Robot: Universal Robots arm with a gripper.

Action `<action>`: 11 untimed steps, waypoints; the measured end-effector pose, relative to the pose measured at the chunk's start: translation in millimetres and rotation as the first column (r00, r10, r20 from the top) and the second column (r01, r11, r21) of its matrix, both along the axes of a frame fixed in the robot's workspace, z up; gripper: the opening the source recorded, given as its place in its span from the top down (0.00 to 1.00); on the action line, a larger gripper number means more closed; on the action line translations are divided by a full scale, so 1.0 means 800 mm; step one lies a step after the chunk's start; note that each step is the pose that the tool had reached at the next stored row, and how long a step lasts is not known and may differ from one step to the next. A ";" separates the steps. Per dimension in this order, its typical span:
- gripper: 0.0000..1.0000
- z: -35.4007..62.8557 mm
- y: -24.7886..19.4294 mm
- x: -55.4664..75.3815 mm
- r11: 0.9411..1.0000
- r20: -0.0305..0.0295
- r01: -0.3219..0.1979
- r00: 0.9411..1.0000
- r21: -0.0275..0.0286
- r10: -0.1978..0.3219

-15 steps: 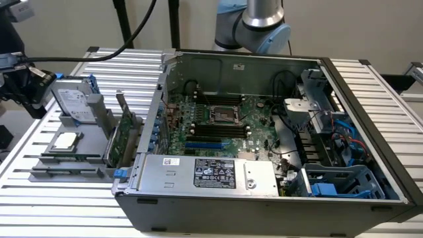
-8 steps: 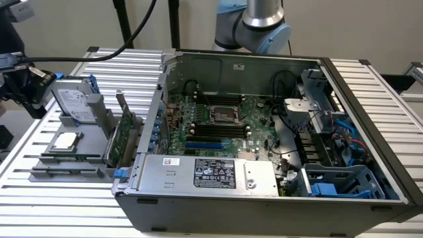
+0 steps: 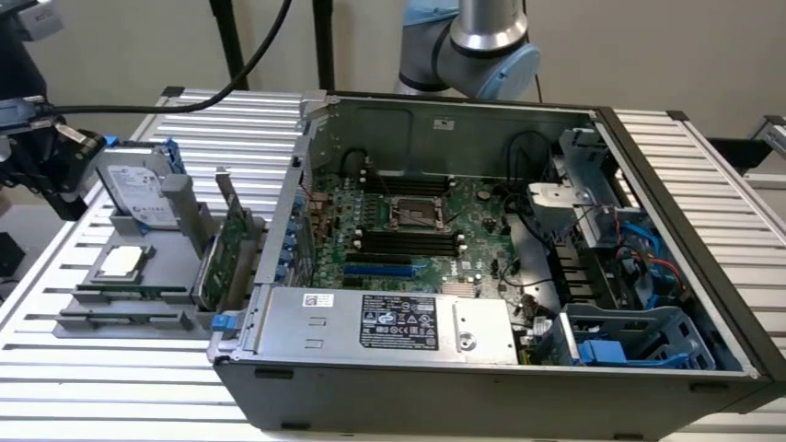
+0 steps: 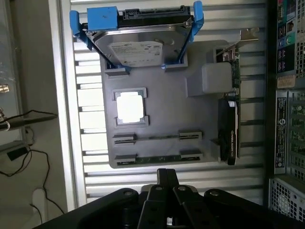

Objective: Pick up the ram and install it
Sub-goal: 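Pick up the ram and move it above insertion slot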

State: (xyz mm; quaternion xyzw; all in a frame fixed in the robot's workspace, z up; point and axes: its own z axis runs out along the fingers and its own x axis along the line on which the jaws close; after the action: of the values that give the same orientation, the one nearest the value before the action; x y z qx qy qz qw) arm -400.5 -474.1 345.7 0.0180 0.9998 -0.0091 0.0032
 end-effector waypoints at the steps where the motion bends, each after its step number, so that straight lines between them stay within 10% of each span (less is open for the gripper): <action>1: 1.00 0.000 0.0000 0.000 1.000 0.000 -0.018 1.000 0.000 0.018; 11: 1.00 -0.005 0.0000 0.000 0.980 0.000 -0.198 0.980 0.000 0.198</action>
State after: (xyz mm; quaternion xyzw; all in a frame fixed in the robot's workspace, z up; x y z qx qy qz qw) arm -400.5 -474.1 342.0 -0.0816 0.9966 -0.0087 0.0042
